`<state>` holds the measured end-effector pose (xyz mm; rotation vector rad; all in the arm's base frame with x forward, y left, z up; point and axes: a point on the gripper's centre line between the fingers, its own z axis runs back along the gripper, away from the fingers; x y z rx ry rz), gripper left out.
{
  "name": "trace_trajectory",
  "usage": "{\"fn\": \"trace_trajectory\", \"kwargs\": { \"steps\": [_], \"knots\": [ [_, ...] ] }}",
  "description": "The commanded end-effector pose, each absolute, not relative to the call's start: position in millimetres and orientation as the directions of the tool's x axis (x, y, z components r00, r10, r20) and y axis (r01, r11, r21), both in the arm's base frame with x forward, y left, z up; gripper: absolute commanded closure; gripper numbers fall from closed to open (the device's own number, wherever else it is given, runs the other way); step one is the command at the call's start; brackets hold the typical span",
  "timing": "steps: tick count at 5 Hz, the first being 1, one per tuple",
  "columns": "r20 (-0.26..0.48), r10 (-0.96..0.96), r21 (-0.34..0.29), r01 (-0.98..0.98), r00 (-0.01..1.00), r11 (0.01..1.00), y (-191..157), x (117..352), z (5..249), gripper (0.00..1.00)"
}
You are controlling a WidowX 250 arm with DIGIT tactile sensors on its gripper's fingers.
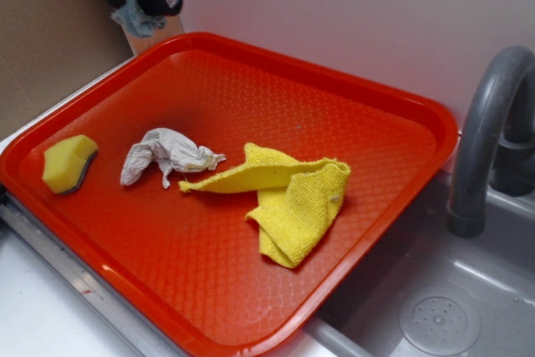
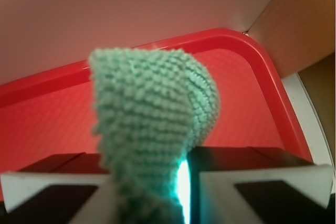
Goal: Grab the blue cloth.
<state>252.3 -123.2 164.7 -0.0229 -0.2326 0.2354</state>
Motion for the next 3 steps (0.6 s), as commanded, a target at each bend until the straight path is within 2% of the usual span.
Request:
{"fn": "trace_trajectory", "kwargs": {
  "steps": [1,2,3],
  "knots": [
    [0.271,0.330,-0.095,-0.316,0.904,0.944,-94.5,229.7,207.1,1.00],
    [0.315,0.333,-0.073,-0.327,0.889,0.942,-92.5,225.3,210.6,1.00],
    [0.316,0.350,-0.085,-0.341,0.882,0.936,-87.9,220.6,215.6,1.00]
  ]
}}
